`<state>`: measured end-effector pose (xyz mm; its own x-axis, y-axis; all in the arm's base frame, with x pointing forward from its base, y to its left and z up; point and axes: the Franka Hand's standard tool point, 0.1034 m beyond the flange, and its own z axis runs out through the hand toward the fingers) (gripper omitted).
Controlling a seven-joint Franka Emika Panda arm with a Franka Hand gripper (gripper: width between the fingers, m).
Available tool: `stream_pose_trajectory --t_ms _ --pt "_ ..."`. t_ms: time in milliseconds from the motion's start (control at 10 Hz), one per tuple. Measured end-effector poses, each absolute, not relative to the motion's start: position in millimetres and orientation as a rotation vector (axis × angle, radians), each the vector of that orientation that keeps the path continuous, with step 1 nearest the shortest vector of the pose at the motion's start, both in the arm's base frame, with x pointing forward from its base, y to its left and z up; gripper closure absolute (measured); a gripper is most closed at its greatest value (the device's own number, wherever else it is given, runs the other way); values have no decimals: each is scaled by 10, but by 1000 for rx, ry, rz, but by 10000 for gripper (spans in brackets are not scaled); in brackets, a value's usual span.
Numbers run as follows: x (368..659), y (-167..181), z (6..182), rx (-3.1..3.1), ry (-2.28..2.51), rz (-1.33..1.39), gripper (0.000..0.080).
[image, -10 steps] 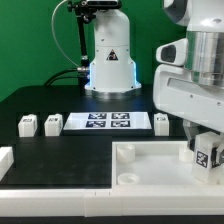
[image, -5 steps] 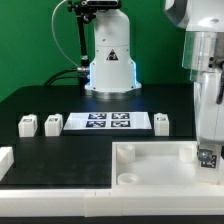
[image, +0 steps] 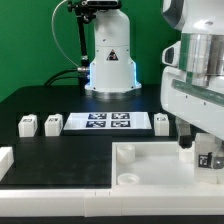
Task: Assemble one leg
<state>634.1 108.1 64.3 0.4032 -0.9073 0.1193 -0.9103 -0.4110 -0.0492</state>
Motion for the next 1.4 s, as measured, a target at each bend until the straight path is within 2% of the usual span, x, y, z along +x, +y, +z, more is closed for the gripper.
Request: stream_pose_trajectory --t_ms 200,400,600,700,800,900,1000,1100,1400 --pt "6341 1078 643 2761 -1404 194 151" --pt "6425 1219 748 2987 -772 260 150" --pt "6402 1146 741 3033 -404 295 150" --pt "6406 1152 742 3030 -454 298 150" --pt "6403 1150 736 3025 -511 299 281" --pt "6402 1149 732 3022 -537 299 281" --pt "6399 1156 727 3003 -696 302 422" --pt "6395 1167 724 2975 -864 304 507" --pt "6405 1131 713 2764 -1461 257 507"
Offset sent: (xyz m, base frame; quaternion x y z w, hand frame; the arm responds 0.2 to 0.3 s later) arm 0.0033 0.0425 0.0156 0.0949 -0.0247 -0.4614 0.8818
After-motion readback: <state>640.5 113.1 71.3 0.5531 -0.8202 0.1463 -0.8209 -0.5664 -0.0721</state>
